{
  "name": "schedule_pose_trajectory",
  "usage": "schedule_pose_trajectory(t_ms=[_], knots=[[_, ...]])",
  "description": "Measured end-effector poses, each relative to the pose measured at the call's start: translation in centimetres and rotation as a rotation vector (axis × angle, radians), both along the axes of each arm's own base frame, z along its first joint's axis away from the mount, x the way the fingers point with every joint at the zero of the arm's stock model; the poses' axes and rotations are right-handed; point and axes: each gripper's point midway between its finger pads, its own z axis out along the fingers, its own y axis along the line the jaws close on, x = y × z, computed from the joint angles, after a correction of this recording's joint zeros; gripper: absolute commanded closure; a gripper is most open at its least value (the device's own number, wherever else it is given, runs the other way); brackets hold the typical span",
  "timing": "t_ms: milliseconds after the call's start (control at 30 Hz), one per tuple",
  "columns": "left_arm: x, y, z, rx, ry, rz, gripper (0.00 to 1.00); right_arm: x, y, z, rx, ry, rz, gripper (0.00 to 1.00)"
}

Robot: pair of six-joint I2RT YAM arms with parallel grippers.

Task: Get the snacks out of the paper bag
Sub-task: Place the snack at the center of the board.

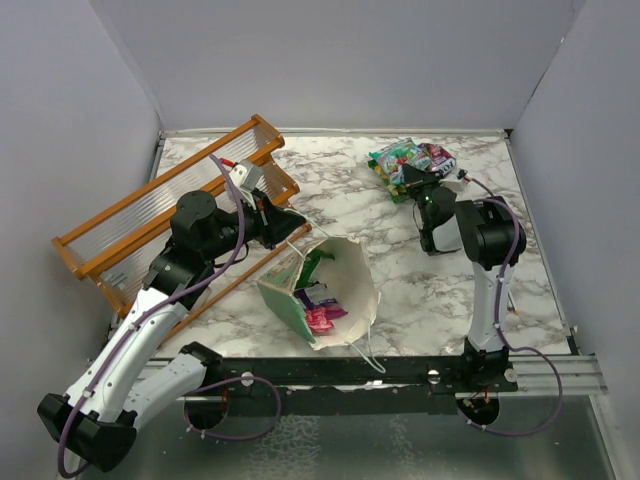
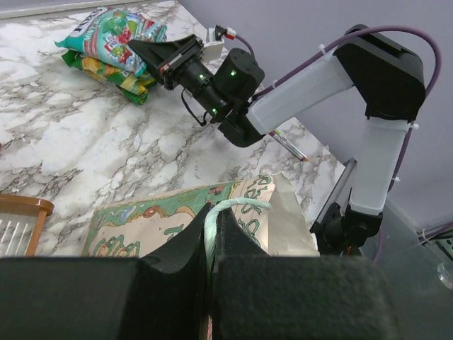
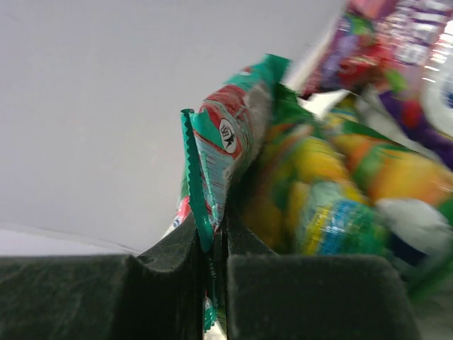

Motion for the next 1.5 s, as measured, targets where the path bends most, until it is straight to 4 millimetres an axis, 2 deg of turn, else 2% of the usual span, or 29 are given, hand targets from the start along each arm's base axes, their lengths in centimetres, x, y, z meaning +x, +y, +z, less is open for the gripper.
schedule_pose_trajectory(t_ms=[100,333,633,767,867,1000,1100,1167,1300,1367,1500], knots=[[-0.1,0.0,0.0,-0.001,0.001,-0.004,1.0,-0.4,-1.0,-2.4,0.019,0.039,-0.028,0.98],[-0.2,-0.1,0.0,-0.004,0.004,-0.012,1.0,-1.0,-1.5,-2.5,0.064,0.027,-0.036,0.96],[-0.3,-0.2,0.0,-0.006,0.008,-0.015,1.0,-1.6,-1.4,-2.8,0.087,0.028,-0.009,0.52],[-0.3,-0.2,0.0,-0.006,0.008,-0.015,1.0,-4.2,-1.3,-2.7,0.088,0.062,0.022,0.35],[-0.3,-0.2,0.0,-0.007,0.008,-0.017,1.0,-7.3,-1.2,-1.7,0.085,0.071,0.05,0.3],[-0.4,-0.2,0.1,-0.009,0.01,-0.022,1.0,-12.2,-0.5,-0.7,0.038,0.087,0.128,0.28],[-0.4,-0.2,0.1,-0.01,0.01,-0.024,1.0,-15.5,0.1,1.4,-0.06,0.039,0.192,0.28],[-0.5,-0.3,0.1,-0.01,0.01,-0.026,1.0,-17.0,0.3,3.0,-0.138,0.0,0.217,0.27],[-0.5,-0.3,0.1,-0.01,0.01,-0.03,1.0,-19.7,-0.1,8.2,-0.353,-0.131,0.21,0.23],[-0.5,-0.3,0.1,-0.01,0.01,-0.032,1.0,-20.8,-0.5,10.0,-0.432,-0.173,0.189,0.23],[-0.5,-0.3,0.1,-0.01,0.01,-0.032,1.0,-22.1,-1.3,11.5,-0.58,-0.207,0.159,0.24]])
